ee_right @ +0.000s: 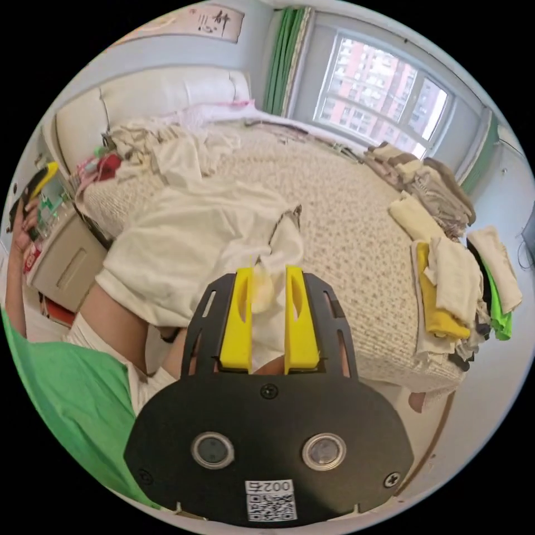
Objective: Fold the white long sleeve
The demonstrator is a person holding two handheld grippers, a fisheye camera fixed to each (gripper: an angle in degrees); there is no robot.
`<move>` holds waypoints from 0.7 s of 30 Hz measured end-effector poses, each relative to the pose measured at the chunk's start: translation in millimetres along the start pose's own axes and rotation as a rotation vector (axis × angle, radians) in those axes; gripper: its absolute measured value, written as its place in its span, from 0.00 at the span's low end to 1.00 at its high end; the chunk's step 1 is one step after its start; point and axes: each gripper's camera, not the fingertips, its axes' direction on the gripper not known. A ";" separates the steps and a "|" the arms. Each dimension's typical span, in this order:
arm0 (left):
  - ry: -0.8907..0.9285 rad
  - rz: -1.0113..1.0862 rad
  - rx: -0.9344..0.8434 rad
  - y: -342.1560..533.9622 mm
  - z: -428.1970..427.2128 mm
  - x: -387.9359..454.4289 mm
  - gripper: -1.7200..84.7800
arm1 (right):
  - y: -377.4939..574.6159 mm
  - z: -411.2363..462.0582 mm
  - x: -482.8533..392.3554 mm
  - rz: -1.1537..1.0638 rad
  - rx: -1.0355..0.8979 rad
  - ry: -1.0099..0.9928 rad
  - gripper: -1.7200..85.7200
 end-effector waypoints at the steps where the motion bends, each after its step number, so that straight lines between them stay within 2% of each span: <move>1: 0.017 0.003 -0.015 0.7 9.0 4.1 0.04 | 2.8 4.1 0.0 -0.010 -0.019 0.006 0.08; 2: 0.028 0.012 -0.029 1.3 17.2 9.0 0.04 | 9.2 5.8 1.4 -0.016 -0.026 0.010 0.03; 7: 0.006 0.065 -0.075 3.3 45.1 32.4 0.04 | 41.0 -39.0 27.8 0.066 0.193 0.052 0.01; 9: 0.007 0.079 -0.086 4.1 55.9 40.8 0.03 | 66.1 -74.1 59.4 0.231 0.375 0.015 0.01; 13: 0.070 0.092 -0.111 8.9 88.1 62.4 0.03 | 109.5 -102.3 96.8 0.421 0.546 -0.050 0.01; 14: 0.100 0.101 -0.126 11.0 100.4 71.0 0.03 | 118.5 -102.6 100.9 0.432 0.541 -0.048 0.01; 18: 0.181 0.179 -0.194 17.9 145.3 110.0 0.03 | 131.9 -73.6 94.8 0.319 0.291 -0.005 0.01; 21: 0.199 0.299 -0.269 25.6 192.6 154.1 0.04 | 154.4 -56.4 92.4 0.321 0.226 -0.027 0.01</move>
